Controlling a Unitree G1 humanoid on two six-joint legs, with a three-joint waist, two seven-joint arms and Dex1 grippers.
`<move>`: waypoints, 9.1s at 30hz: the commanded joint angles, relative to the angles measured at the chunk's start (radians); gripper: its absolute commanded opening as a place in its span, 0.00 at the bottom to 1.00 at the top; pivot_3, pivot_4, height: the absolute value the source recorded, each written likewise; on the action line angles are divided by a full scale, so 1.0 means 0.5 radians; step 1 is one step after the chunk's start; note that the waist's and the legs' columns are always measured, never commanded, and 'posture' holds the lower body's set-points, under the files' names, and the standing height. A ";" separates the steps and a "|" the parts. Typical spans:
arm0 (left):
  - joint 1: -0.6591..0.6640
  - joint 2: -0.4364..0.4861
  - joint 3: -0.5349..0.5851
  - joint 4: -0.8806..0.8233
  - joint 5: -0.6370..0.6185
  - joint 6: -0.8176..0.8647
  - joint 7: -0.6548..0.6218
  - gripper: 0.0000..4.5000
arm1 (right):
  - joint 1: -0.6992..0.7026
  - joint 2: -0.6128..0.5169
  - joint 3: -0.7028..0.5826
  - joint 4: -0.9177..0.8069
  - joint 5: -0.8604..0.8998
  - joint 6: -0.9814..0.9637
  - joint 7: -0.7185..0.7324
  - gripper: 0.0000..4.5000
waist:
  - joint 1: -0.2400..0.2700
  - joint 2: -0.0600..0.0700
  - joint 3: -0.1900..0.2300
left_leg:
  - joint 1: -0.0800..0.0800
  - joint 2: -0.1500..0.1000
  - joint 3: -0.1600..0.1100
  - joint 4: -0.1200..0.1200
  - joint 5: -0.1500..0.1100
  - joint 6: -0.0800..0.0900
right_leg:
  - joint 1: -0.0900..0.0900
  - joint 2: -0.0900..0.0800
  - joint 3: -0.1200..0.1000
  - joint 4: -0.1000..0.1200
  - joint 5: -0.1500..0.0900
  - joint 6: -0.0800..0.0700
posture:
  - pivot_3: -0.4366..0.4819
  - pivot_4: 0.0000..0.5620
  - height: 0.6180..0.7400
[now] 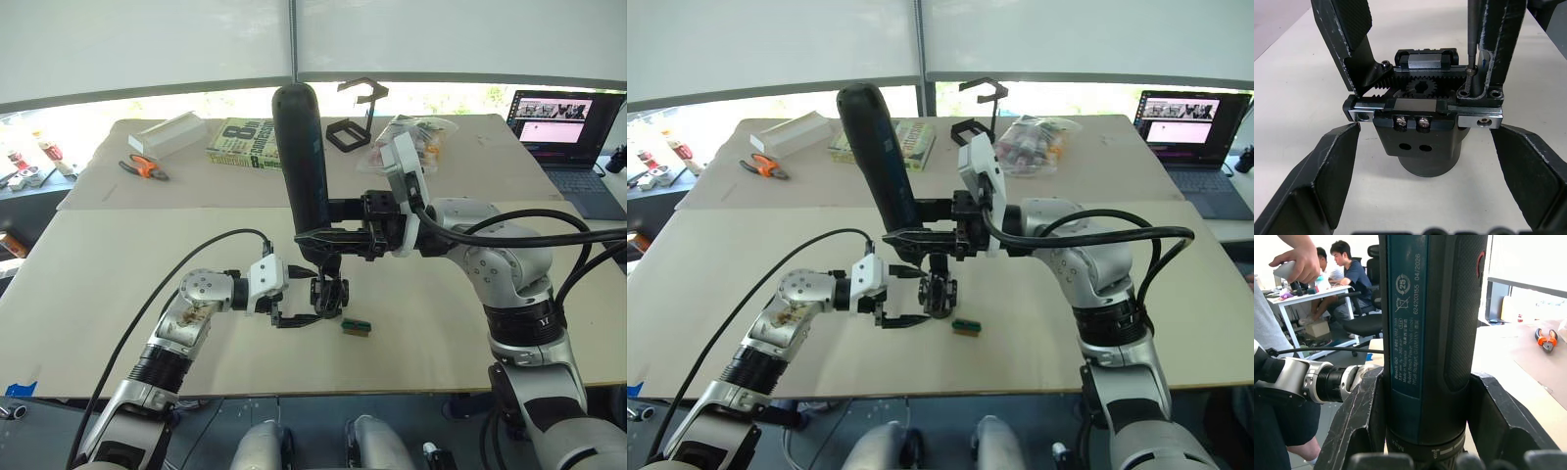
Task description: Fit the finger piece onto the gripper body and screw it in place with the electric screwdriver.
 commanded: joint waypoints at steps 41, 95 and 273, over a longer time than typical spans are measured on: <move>-0.098 -0.113 -0.036 0.259 0.085 -0.170 0.029 1.00 | 0.070 0.042 -0.030 -0.069 -0.093 -0.157 0.026 0.43 | 0.002 0.000 0.000 | 0.001 -0.001 0.000 0.000 0.000 0.000 | 0.001 0.000 -0.001 0.001 0.000 0.000 | 0.48 0.27 1.00; -0.255 -0.242 -0.034 0.661 0.154 -0.362 0.059 0.51 | 0.291 -0.025 0.058 -0.040 -0.174 -0.284 -0.031 0.43 | 0.002 -0.004 -0.004 | 0.008 -0.001 0.000 0.002 0.000 0.000 | 0.006 0.000 -0.001 0.003 -0.001 0.001 | 0.48 0.27 1.00; 0.349 0.019 -0.148 -0.325 -0.050 0.053 0.105 1.00 | 1.115 -0.159 -0.328 -0.744 -0.030 -0.418 -0.527 0.43 | 0.026 -0.008 -0.018 | -0.009 0.001 -0.007 -0.001 -0.002 0.003 | 0.002 -0.001 0.000 -0.017 -0.006 0.014 | 0.48 0.27 1.00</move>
